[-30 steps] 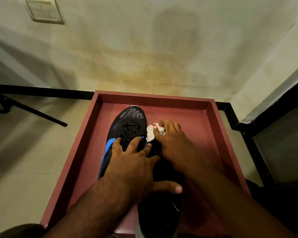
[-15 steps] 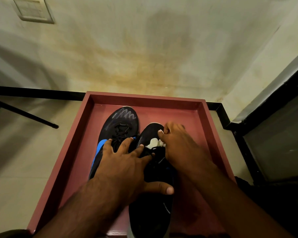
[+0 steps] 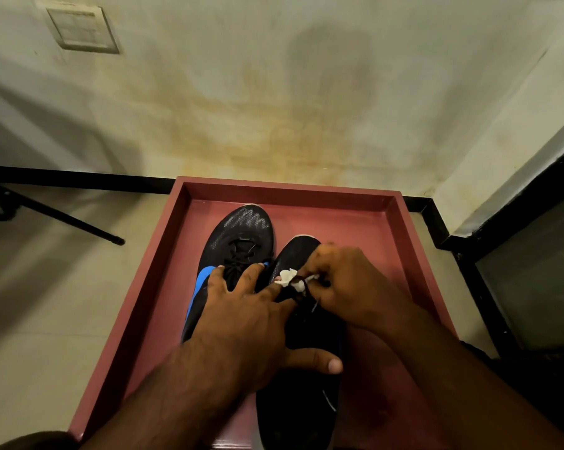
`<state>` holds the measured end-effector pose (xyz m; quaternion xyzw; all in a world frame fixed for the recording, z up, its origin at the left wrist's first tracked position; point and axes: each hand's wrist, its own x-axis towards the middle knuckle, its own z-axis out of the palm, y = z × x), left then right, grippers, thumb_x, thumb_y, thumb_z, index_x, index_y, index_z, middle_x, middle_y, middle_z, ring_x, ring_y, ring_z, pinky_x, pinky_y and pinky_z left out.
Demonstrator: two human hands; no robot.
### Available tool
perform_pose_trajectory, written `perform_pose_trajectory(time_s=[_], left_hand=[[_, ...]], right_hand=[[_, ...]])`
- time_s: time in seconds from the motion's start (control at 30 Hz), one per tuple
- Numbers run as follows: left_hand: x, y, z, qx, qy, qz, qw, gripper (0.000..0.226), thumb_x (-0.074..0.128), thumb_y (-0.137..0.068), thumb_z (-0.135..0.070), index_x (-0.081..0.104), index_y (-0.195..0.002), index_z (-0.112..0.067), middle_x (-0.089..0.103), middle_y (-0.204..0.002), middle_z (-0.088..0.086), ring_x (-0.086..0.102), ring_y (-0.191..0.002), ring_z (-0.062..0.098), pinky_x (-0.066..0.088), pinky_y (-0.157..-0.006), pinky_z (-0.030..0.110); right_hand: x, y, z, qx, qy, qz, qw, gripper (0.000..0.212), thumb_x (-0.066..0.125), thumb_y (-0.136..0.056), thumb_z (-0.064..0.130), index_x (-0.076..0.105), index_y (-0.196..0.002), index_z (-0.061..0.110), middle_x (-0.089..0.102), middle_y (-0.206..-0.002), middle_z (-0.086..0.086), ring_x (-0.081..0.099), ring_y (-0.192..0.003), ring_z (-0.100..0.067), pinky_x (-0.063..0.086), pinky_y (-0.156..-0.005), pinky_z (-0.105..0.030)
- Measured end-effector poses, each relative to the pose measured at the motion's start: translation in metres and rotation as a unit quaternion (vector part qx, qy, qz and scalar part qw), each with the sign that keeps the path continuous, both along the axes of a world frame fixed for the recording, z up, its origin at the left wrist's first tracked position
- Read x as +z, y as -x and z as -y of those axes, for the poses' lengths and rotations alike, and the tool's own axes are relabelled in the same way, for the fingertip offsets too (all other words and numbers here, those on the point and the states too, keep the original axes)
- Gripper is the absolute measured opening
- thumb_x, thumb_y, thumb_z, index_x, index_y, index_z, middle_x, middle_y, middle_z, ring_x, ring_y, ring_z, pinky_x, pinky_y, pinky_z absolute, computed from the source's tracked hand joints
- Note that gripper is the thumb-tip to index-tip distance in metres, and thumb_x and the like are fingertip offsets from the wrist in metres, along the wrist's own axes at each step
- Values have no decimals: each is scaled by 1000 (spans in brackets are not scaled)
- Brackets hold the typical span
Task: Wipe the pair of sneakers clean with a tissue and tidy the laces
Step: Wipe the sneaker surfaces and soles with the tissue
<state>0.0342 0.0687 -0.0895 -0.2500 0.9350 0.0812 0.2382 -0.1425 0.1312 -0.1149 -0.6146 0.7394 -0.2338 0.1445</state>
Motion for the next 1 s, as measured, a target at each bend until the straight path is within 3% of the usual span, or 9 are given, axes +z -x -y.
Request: perform_pose_trajectory(time_s=[0.1,0.23,0.4,0.5,0.6,0.7,0.77,0.9,1.0], left_hand=[[1,1,0,1,1,2,1000,116,9,-58,-104,9,-160,-48,3,-172,-10,-15,-158,26,-4,-116,72],[-2,2,2,10,-3,-5,1000,116,7,-58,-105,11,-159,-48,4,-172,-10,-15,-158,25,-4,-117,71],[-2,1,0,7,2,2,1000,118,8,-56,-105,14,-159,-48,5,-172,-9,-15,-158,25,-4,-116,72],[-1,0,1,3,5,4,1000,121,6,-54,-105,12,-160,-46,4,-173,-8,-15,-158,26,-5,-116,72],[-1,1,0,6,4,5,1000,122,7,-54,-105,11,-160,-46,3,-173,-8,-15,-158,26,-5,-116,72],[-2,1,0,10,5,3,1000,120,7,-56,-105,11,-160,-46,4,-172,-9,-15,-158,24,-4,-117,71],[-2,1,1,16,0,2,1000,119,6,-56,-105,12,-160,-47,4,-172,-10,-15,-158,22,-4,-118,69],[-1,2,0,7,5,10,1000,119,8,-56,-105,12,-160,-47,3,-173,-8,-15,-158,25,-5,-116,72],[-1,2,1,6,1,6,1000,118,8,-56,-105,13,-160,-47,4,-173,-8,-15,-158,25,-6,-116,73]], right_hand=[[1,2,7,-55,45,-68,995,24,64,-91,8,79,-109,14,62,-101,2,54,-91,-11,39,-74,-15],[-2,-13,4,26,-129,-196,972,38,55,-100,16,58,-138,16,43,-141,-2,42,-128,-24,46,-99,-36],[20,-11,-14,-74,-172,-137,973,13,61,-91,17,68,-101,13,63,-106,-1,65,-93,-23,55,-71,-35],[10,2,-18,-139,-82,-65,985,12,62,-92,17,74,-89,20,60,-93,6,61,-86,-12,45,-67,-15],[4,4,-14,-142,19,-131,981,24,59,-97,14,74,-117,15,53,-108,0,50,-98,-12,41,-77,-19],[-5,-5,-10,-77,-89,-199,973,44,47,-103,16,48,-147,13,42,-137,-8,39,-124,-22,42,-96,-30],[-4,-13,-10,-45,-152,-227,961,41,41,-104,15,50,-143,11,42,-139,-11,37,-128,-26,39,-104,-36],[11,-15,-26,-24,-168,-176,970,20,59,-100,24,72,-114,18,56,-117,1,54,-105,-16,45,-82,-25],[11,-6,-32,-128,-59,-66,988,15,75,-92,32,78,-106,31,59,-95,12,54,-77,-4,33,-61,-12]])
